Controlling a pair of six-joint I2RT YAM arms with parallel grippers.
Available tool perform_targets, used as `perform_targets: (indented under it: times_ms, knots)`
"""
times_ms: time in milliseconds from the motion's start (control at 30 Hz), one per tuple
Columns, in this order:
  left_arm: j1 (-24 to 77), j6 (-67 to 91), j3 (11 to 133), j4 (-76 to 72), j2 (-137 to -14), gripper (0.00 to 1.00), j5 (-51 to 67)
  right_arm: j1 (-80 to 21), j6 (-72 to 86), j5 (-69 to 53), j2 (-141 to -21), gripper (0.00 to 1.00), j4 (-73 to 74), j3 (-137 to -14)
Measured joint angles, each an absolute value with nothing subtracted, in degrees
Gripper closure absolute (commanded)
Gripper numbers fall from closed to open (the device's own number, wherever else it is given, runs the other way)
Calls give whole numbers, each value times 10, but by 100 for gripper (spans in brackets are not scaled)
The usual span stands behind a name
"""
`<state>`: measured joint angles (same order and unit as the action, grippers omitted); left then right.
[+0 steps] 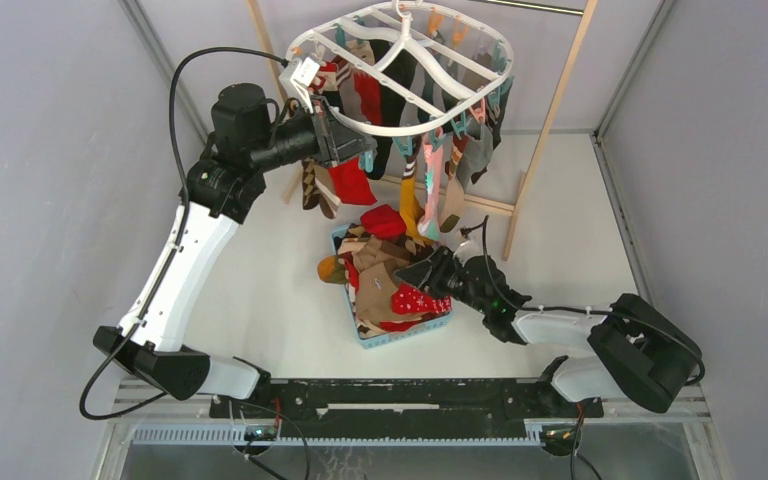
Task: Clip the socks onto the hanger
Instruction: Pick up the sock from the bin.
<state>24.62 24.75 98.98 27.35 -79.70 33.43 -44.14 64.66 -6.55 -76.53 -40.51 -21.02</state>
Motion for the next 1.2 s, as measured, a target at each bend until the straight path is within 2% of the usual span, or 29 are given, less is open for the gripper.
perform_targets:
  times_ms: [267, 400, 533, 667, 800, 900, 1033, 1200]
  knots:
    - [246, 245, 990, 274, -797, 100, 336, -439, 614, -60, -761, 68, -371, -256]
    - [246, 244, 990, 274, -796, 100, 336, -445, 606, -60, -764, 61, -359, -257]
    - [246, 245, 990, 274, -794, 100, 337, -463, 597, -51, -763, 61, -332, -257]
    - [246, 245, 990, 274, -794, 100, 338, -477, 592, -42, -763, 72, -314, -258]
    - [246, 245, 990, 274, -794, 100, 338, -483, 576, -25, -756, 91, -302, -259]
    - [246, 244, 990, 274, -794, 100, 338, -489, 553, -8, -717, 100, -285, -259]
    - [246, 245, 990, 274, -793, 100, 338, -493, 503, 1, -644, 100, -247, -285]
    - [246, 244, 990, 274, -791, 100, 338, -501, 420, -24, -611, 100, -170, -403]
